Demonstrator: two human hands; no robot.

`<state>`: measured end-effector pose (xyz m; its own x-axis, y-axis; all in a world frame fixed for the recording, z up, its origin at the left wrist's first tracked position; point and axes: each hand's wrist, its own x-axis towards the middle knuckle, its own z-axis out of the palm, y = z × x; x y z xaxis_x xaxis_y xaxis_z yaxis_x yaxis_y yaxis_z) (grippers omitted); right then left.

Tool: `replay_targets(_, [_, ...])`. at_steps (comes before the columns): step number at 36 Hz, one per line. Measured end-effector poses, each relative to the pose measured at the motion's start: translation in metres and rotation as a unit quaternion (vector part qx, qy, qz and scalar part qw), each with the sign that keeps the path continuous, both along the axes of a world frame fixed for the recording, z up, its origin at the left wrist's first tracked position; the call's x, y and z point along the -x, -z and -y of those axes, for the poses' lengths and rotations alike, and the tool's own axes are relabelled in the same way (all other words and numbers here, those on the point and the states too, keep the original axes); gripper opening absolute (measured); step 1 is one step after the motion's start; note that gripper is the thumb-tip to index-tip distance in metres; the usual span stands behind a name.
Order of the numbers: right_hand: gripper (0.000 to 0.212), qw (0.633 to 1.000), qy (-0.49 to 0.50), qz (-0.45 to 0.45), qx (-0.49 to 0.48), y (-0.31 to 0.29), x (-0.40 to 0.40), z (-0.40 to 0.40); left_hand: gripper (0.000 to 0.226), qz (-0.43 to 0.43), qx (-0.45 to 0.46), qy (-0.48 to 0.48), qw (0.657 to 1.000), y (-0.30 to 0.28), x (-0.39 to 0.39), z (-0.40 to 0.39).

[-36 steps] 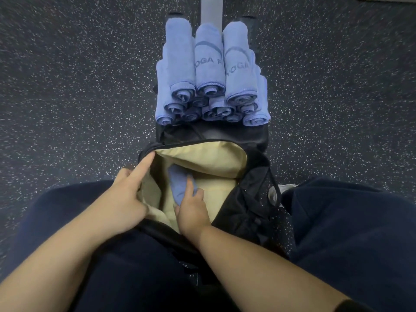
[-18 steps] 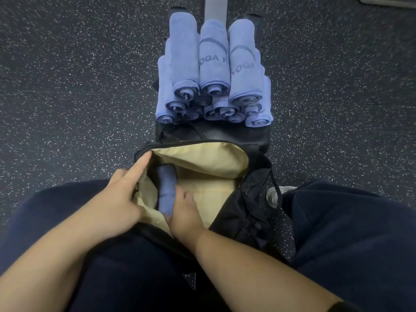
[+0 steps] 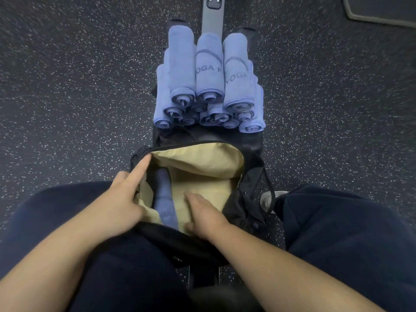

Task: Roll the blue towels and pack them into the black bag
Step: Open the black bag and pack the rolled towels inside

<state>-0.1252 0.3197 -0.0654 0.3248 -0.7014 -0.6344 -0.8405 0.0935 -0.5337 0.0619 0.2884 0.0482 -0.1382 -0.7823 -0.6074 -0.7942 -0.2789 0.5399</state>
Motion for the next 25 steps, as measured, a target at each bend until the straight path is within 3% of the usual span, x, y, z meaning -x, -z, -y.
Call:
replay_targets(5, [0.091,0.990,-0.079,-0.114,0.031,-0.021,0.048,-0.008,0.110,-0.007,-0.006,-0.020,1.000,0.000,0.004,0.000])
replay_targets(12, [0.088,0.959,-0.069,-0.267,0.059,-0.052,0.090,-0.005,0.106,-0.004,0.010,-0.035,0.999,-0.001,0.005,-0.001])
replay_targets(16, [0.080,0.949,-0.035,-0.301,0.084,-0.067,0.104,-0.008,0.102,-0.004,0.020,-0.044,0.999,0.000,0.005,-0.002])
replay_targets(25, [0.078,0.936,-0.073,-0.293,0.182,-0.115,0.117,-0.015,0.091,-0.016,0.072,-0.068,0.995,-0.006,0.007,-0.003])
